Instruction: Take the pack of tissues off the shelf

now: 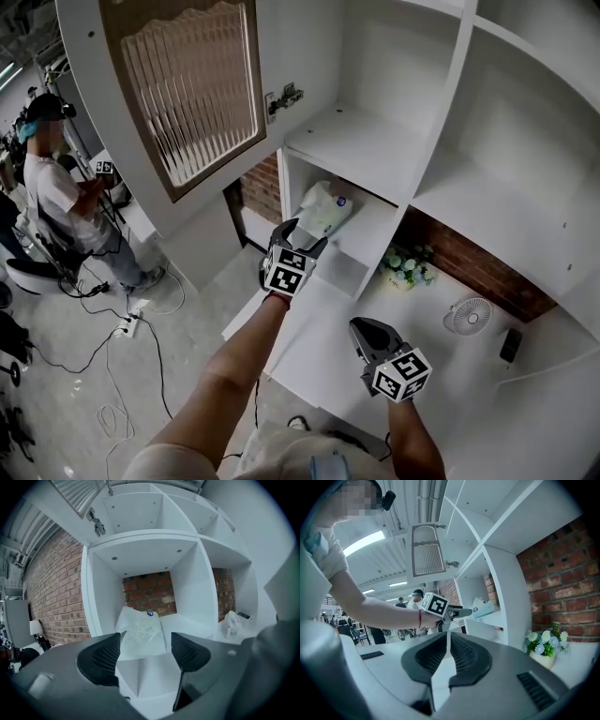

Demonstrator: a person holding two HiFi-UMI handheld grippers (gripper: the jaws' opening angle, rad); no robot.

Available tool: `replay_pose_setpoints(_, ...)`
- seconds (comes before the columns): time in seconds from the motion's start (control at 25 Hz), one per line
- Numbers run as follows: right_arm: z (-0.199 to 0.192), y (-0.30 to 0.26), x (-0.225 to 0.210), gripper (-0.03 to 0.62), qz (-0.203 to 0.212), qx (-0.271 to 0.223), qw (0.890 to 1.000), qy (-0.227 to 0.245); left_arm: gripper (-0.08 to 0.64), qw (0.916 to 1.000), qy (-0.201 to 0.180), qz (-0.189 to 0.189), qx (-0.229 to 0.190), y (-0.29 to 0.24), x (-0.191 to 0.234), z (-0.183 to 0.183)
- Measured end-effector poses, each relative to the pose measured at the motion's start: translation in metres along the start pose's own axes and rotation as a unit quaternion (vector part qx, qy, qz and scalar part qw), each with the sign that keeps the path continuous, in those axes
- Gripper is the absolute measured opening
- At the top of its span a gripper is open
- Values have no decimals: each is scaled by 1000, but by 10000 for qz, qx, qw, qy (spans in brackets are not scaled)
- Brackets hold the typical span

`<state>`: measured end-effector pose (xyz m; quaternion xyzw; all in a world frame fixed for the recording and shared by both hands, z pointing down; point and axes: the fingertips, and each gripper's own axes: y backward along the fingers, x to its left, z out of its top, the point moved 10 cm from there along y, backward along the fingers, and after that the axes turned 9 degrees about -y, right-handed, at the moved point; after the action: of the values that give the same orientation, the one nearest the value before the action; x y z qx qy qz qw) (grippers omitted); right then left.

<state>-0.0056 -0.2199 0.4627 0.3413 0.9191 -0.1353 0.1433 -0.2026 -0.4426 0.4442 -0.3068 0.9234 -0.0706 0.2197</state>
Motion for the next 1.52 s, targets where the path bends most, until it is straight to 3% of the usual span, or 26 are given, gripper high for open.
replay_pose_setpoints(0.56, -3, 3, -8, 18, -120, -8, 9999, -74, 328, 9988, -188, -219, 383, -36, 0, 8)
replay_pose_setpoints(1.12, -4, 13, -16, 18, -270, 5, 9995, -146, 322, 9964, -508, 13, 682, -49, -4, 8)
replay_pose_setpoints(1.52, -7, 15, -15, 18, -325, 5, 9993, -200, 130, 9960, -529, -118, 709, -48, -9, 9)
